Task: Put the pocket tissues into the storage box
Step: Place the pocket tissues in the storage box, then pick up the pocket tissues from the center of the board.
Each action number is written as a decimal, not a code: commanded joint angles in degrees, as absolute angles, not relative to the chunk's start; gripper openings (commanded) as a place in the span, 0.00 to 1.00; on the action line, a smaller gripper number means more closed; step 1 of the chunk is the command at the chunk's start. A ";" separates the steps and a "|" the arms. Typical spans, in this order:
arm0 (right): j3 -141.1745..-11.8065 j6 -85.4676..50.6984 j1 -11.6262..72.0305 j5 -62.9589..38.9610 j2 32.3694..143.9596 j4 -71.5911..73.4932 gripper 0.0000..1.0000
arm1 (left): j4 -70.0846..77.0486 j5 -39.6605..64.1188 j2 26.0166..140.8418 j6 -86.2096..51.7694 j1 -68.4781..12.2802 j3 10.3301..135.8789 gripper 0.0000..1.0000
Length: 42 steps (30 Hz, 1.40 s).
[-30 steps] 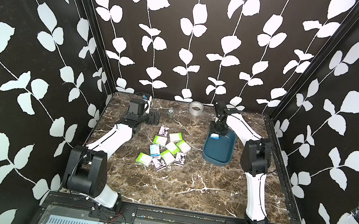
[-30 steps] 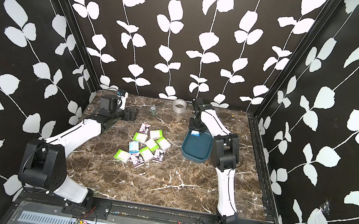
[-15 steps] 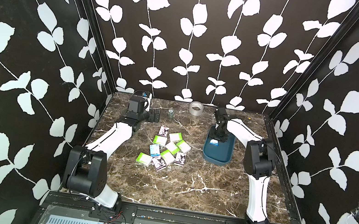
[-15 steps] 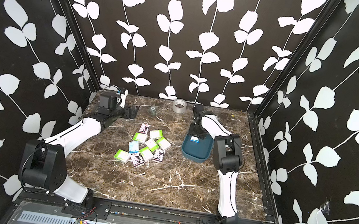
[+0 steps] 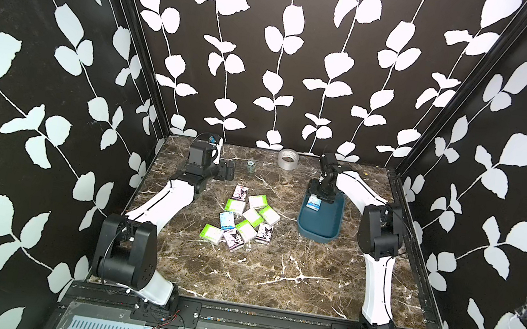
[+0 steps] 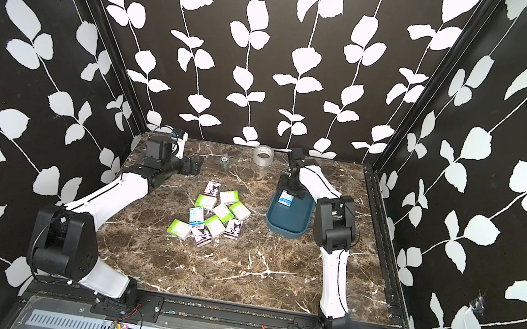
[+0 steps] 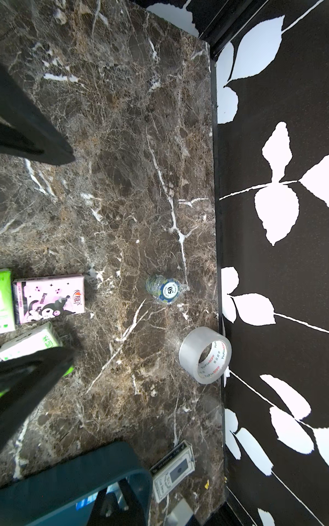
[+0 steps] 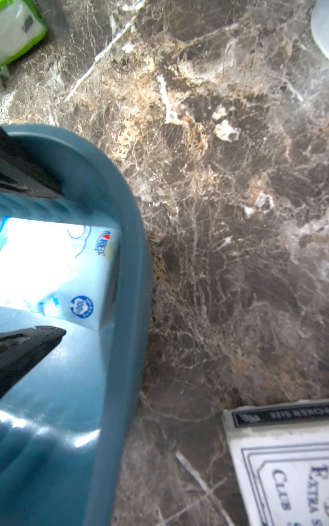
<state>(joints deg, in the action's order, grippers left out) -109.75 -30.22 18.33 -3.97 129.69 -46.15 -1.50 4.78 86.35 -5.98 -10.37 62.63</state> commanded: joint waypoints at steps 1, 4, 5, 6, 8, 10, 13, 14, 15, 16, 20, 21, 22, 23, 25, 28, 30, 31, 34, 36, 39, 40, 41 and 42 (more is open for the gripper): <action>-108.08 -29.17 18.28 -4.58 125.47 -45.37 0.73 | -2.39 4.31 84.90 -5.75 -10.59 63.64 0.99; -104.28 -28.58 18.29 -4.28 121.66 -44.13 0.73 | -1.99 4.58 85.08 -6.56 -10.61 63.81 0.99; -103.08 -28.41 18.25 -4.10 120.61 -44.17 0.73 | -1.86 4.59 85.22 -6.97 -10.63 63.81 0.99; -102.16 -28.16 18.29 -4.00 119.85 -44.26 0.72 | -1.60 4.65 85.30 -7.27 -10.63 63.90 0.99; -99.57 -27.42 18.33 -4.27 117.90 -44.13 0.71 | -1.21 4.55 85.51 -7.97 -10.97 63.98 0.99; -96.50 -25.49 18.74 -5.84 115.11 -42.56 0.69 | -0.75 4.50 85.76 -8.51 -11.41 63.99 0.99; -91.57 -22.16 21.44 -7.55 109.40 -38.01 0.69 | 0.03 4.02 86.38 -8.96 -12.25 64.32 0.99; -90.71 -20.93 22.98 -7.38 107.63 -37.45 0.69 | 0.28 3.84 86.76 -9.21 -12.53 64.50 0.99; -90.47 -20.23 24.36 -6.70 106.60 -37.49 0.69 | 0.43 3.77 87.22 -9.39 -12.68 64.92 0.99; -90.63 -19.62 26.09 -5.94 105.81 -38.14 0.69 | 0.44 3.66 87.80 -9.65 -13.03 65.41 0.99; -91.10 -18.37 33.50 -5.02 105.55 -40.40 0.72 | 0.85 3.48 89.55 -10.67 -14.09 66.79 0.99; -90.65 -18.36 34.96 -5.25 105.72 -40.21 0.73 | 1.08 3.45 89.63 -11.04 -14.29 66.73 0.99; -89.86 -18.47 36.54 -5.61 105.90 -39.81 0.74 | 1.30 3.45 89.64 -11.54 -14.46 66.50 0.99; -89.05 -18.97 37.85 -5.53 106.08 -39.20 0.75 | 1.58 3.47 89.62 -11.85 -14.58 66.21 0.99; -87.45 -20.61 39.66 -5.97 106.48 -38.13 0.76 | 1.46 3.38 89.48 -12.36 -14.59 65.85 0.99; -84.87 -23.66 41.98 -5.90 106.53 -35.92 0.79 | 0.49 3.26 89.13 -12.33 -14.59 65.83 0.99; -83.24 -25.23 43.13 -6.79 106.82 -34.35 0.79 | 0.04 3.71 88.78 -12.16 -14.57 65.91 0.99; -82.66 -25.78 43.77 -7.06 107.25 -34.11 0.79 | 0.00 4.32 88.53 -12.13 -14.59 66.00 0.99; -81.83 -26.76 45.57 -7.06 109.02 -33.91 0.79 | -1.06 6.18 88.23 -12.05 -14.60 66.70 0.99; -81.97 -27.30 46.14 -6.73 110.20 -33.72 0.79 | -2.14 7.07 88.11 -11.80 -14.60 67.09 0.99; -83.58 -27.71 46.14 -6.18 111.92 -34.42 0.79 | -2.55 9.46 87.75 -11.17 -14.52 66.87 0.99; -84.11 -27.69 46.12 -6.26 112.50 -34.52 0.79 | -2.55 10.40 87.62 -11.08 -14.50 66.80 0.99; -84.77 -27.80 46.14 -6.32 113.30 -35.04 0.79 | -2.59 11.23 87.54 -10.98 -14.50 66.80 0.99; -85.35 -27.86 46.19 -6.54 114.09 -35.73 0.79 | -2.48 11.57 87.45 -10.88 -14.50 66.80 0.99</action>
